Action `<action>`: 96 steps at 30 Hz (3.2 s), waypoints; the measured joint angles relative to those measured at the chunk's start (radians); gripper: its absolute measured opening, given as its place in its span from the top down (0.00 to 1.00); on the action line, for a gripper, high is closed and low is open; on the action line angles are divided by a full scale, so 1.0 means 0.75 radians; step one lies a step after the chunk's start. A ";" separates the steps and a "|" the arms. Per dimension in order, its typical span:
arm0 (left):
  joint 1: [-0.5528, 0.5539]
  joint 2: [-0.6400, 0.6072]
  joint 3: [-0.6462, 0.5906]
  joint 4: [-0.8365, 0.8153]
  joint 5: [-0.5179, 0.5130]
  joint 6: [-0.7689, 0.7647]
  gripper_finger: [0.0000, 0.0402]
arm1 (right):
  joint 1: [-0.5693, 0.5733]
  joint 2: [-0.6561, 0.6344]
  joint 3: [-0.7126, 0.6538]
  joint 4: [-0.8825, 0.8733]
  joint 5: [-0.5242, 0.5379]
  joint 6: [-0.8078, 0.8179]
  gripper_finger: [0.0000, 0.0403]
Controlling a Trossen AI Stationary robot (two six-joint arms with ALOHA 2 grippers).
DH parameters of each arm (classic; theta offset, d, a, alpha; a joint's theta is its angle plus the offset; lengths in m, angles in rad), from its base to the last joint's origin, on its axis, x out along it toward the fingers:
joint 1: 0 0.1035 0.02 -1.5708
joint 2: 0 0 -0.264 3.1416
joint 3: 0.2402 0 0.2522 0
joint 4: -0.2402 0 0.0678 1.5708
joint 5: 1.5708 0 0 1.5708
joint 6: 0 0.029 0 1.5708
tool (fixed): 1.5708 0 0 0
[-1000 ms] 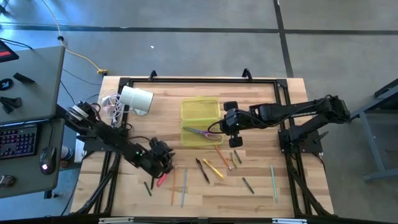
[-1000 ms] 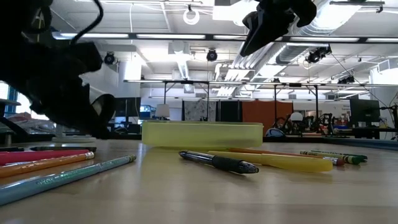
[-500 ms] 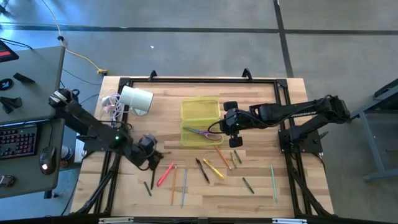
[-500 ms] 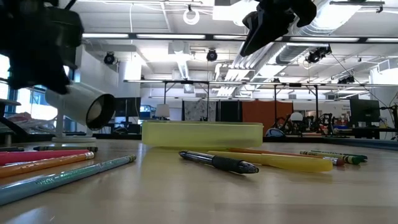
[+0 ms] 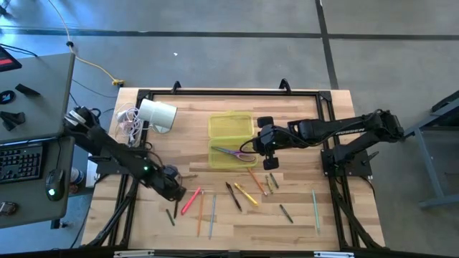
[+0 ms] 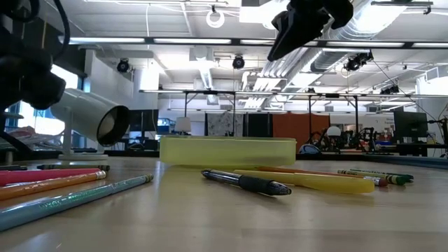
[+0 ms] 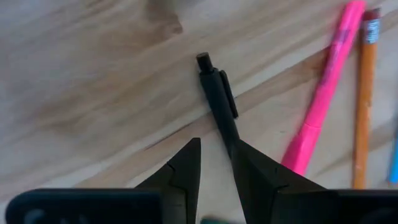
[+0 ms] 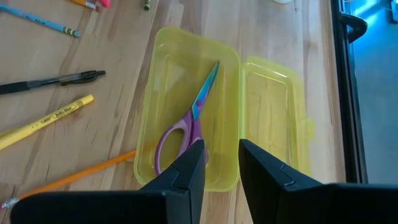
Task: Pick & place school supplies into a supply box
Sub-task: Put the dark green crayon into the supply box
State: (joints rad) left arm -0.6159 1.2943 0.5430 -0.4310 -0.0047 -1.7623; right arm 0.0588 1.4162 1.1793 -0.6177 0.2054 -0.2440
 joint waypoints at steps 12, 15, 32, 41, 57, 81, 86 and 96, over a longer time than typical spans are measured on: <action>0.001 0.063 0.000 0.122 -0.074 0.000 0.69 | 0.000 0.000 0.000 0.002 0.000 0.000 0.79; 0.001 0.063 0.000 0.105 -0.108 0.005 0.69 | 0.000 0.000 0.000 0.002 0.000 0.000 0.79; 0.001 0.063 0.000 0.102 -0.368 0.120 0.69 | 0.007 0.018 -0.168 -0.034 -0.381 -0.097 0.79; 0.001 0.062 0.000 0.120 -0.369 0.120 0.69 | -0.052 0.019 -0.310 -0.239 -0.256 0.402 0.79; 0.001 0.062 0.000 0.233 -0.376 0.075 0.69 | -0.133 0.019 -0.347 -0.122 -0.025 0.706 0.79; 0.002 0.058 0.000 0.774 -0.905 0.634 0.69 | -0.301 0.019 -0.347 0.095 -0.020 0.498 0.79; 0.009 0.078 0.001 0.803 -0.927 0.629 0.69 | -0.340 0.019 -0.347 0.136 -0.005 0.498 0.79; 0.063 0.214 0.000 0.893 -0.910 0.518 0.69 | -0.350 0.018 -0.347 0.083 -0.016 0.564 0.79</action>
State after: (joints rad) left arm -0.5689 1.4550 0.5430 0.2389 -0.6869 -1.3742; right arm -0.2038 1.4296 0.9192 -0.5551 0.1936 0.1790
